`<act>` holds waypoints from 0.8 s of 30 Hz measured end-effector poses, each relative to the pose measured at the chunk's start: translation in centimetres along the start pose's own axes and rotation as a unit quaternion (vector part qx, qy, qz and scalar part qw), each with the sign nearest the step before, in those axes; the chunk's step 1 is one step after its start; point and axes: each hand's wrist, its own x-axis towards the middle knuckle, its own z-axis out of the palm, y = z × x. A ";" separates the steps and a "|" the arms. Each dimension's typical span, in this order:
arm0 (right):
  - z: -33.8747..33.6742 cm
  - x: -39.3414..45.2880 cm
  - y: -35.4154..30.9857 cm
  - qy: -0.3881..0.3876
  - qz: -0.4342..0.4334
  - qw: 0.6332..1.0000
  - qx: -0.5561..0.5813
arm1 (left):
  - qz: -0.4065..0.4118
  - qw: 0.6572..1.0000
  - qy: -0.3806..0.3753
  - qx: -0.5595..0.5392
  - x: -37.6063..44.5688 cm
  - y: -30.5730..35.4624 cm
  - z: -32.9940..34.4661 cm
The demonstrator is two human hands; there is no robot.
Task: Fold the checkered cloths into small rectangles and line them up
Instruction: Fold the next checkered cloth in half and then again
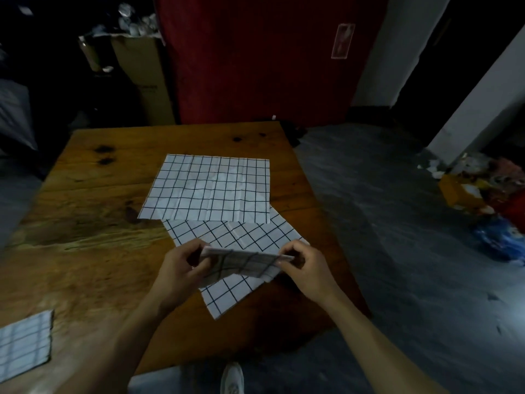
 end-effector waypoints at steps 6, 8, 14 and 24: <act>2.3 -1.3 0.1 -0.007 0.001 0.998 0.056 | -0.057 0.997 0.043 0.001 -5.3 0.9 -0.7; 3.8 -1.8 -0.9 -0.008 0.001 0.996 0.085 | -0.059 0.996 0.068 -0.002 -7.0 0.8 -1.5; 9.0 -2.7 -4.0 -0.017 -0.034 0.996 0.084 | -0.046 0.990 0.131 0.002 -11.7 -0.8 -5.3; 25.0 -1.9 -11.7 -0.086 -0.060 0.992 0.064 | -0.070 0.972 0.218 0.045 -21.3 -7.4 -18.8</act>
